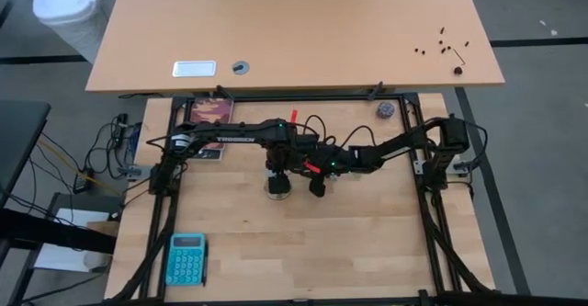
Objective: Screw lightbulb
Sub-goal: Insert the lightbulb into the desk lamp
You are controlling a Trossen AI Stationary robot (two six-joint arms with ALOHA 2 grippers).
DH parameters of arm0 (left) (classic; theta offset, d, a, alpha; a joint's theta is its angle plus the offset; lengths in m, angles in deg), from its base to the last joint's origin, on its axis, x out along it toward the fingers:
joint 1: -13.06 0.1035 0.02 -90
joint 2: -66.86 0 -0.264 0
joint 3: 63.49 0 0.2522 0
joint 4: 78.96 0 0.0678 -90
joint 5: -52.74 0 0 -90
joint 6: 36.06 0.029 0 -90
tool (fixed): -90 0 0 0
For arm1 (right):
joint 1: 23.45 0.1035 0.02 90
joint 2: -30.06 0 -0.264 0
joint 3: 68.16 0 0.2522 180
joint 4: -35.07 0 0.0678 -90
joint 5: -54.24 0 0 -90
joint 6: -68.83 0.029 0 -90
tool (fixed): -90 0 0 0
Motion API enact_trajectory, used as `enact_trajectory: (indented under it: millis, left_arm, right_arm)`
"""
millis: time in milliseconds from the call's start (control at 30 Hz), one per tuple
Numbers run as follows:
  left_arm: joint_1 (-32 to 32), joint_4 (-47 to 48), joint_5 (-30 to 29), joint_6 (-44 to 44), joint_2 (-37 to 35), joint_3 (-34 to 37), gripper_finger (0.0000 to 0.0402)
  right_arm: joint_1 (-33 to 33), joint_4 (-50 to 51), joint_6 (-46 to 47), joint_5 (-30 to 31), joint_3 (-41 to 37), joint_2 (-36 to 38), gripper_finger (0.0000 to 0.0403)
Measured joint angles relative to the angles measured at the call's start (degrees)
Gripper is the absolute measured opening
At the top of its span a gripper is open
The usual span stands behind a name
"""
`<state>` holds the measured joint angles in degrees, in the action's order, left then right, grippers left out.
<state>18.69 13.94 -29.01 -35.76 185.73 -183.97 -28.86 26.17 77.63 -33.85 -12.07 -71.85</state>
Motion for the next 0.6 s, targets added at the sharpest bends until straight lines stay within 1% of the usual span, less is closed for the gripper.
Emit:
enact_trajectory:
  millis: [67, 100, 167, 233, 300, 367, 467, 600]
  left_arm:
    - [0.0, -0.1, 0.0, 0.2, 0.0, 0.0, 0.0265]
    - [0.0, -0.1, 0.1, 0.3, 0.0, 0.0, 0.0265]
    - [-0.1, -0.1, 0.2, 0.3, 0.0, 0.0, 0.0265]
    - [0.0, -0.1, 0.3, 0.6, 0.0, 0.0, 0.0265]
    - [0.0, -0.2, 0.4, 1.3, 0.0, 0.0, 0.0265]
    - [-0.1, -0.6, 0.4, 3.5, 0.0, 0.0, 0.0265]
    - [-0.2, -0.9, 0.4, 6.6, 0.0, 0.0, 0.0265]
    - [-0.2, -1.4, 0.4, 9.5, 0.0, 0.0, 0.0265]
  right_arm:
    - [0.1, -0.1, -5.1, 0.0, 0.0, 0.0, 0.0110]
    - [0.1, -0.1, -6.2, 0.0, 0.0, 0.0, 0.0110]
    - [0.1, -0.1, -5.2, 0.1, 0.0, 0.0, 0.0109]
    - [-0.5, -0.6, -2.2, -0.2, 0.0, -0.4, 0.0104]
    - [-1.1, -1.6, 0.2, -2.3, 0.0, -1.0, 0.0097]
    - [-0.8, -3.8, -0.1, -4.5, 0.0, -1.2, 0.0090]
    - [1.1, -5.8, -2.7, -3.0, 0.0, -1.2, 0.0085]
    - [1.9, -8.3, -1.4, -1.5, 0.0, -1.5, 0.0088]
